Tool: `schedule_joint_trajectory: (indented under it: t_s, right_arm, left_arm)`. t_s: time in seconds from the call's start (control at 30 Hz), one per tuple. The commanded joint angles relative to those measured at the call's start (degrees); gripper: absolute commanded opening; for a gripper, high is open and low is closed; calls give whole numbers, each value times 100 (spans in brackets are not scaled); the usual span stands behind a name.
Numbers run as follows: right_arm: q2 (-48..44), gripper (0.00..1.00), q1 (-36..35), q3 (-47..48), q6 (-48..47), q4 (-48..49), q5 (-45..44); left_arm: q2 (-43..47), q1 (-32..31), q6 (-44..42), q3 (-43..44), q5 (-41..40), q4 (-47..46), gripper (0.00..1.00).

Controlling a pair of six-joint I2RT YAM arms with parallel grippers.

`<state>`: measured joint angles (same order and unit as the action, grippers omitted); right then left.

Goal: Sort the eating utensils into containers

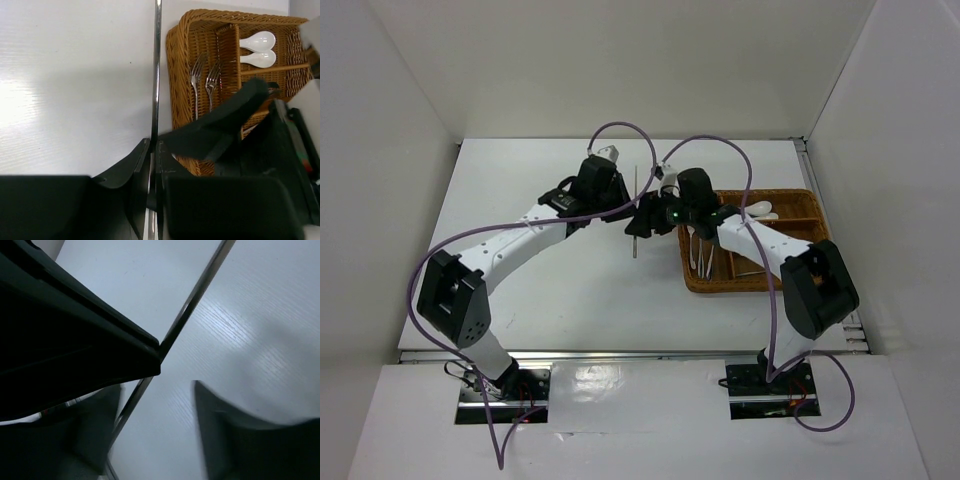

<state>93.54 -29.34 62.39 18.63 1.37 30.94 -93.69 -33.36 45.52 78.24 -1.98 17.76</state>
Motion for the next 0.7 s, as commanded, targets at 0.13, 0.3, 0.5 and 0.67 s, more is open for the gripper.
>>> schedule_joint_trajectory:
  t_s: [0.13, 0.3, 0.5, 0.67]
  right_arm:
    - [130, 7, -168, 291, 455, 171, -1191]
    - [-133, 0, -168, 343, 1132, -338, -2573]
    - [-703, 0, 481, 467, 3055, -2313, -4876]
    - [-1539, 0, 1456, -252, 4899, -3809, -5923]
  left_arm:
    - [360, -21, 71, -168, 75, -343, 27]
    - [474, -21, -121, -116, -442, 7, 55]
    - [729, 163, -236, -227, -1279, 562, 66]
    - [1168, 514, -236, -853, -1086, 62, 66]
